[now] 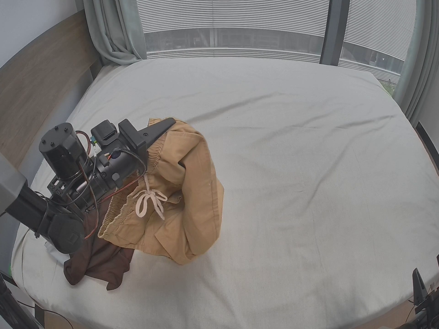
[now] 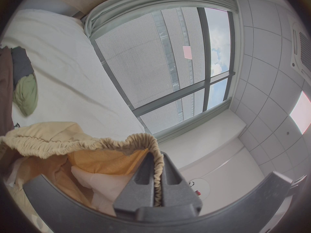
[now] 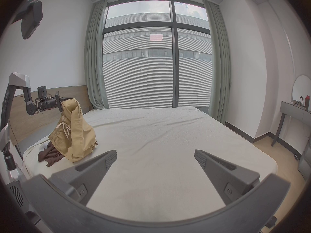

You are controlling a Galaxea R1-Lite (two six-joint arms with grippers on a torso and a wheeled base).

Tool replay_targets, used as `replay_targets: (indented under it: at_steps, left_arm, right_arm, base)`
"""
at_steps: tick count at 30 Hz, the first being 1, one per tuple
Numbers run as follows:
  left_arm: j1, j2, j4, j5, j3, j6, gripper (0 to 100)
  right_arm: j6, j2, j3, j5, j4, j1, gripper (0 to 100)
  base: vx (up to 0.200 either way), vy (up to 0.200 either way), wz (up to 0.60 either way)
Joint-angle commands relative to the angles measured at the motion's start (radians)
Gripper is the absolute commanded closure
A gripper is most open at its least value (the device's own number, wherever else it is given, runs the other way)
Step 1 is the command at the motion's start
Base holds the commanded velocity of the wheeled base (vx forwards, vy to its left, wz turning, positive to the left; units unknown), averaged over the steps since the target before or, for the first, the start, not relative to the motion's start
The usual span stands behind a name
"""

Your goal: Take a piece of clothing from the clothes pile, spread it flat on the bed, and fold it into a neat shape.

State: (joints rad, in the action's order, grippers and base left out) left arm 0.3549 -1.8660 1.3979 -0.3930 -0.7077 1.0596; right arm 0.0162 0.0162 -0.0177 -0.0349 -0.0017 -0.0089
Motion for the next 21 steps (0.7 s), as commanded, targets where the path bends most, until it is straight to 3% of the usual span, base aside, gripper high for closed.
replay_targets:
  at_steps: [1, 7, 17, 21]
  left_arm:
    - [0.042, 0.013, -0.014, 0.026, -0.03, 0.011, 100]
    - [0.091, 0.014, -0.017, 0.057, -0.047, 0.089, 100]
    - [0.141, 0.018, -0.04, 0.062, -0.056, 0.092, 100]
    - [0.199, 0.014, -0.048, 0.091, -0.11, 0.146, 100]
  right_arm:
    - [-0.001, -0.016, 0.018, 0.0, 0.0, 0.0, 0]
    - [-0.001, -0.015, 0.018, 0.0, -0.001, 0.0, 0]
    - [-0.001, -0.015, 0.018, 0.0, 0.0, 0.0, 0]
    - [-0.002, -0.015, 0.018, 0.0, 0.0, 0.0, 0]
  base:
    - [0.0, 0.0, 0.0]
    - [0.0, 0.0, 0.0]
    - [0.0, 0.0, 0.0]
    - [0.0, 0.0, 0.0]
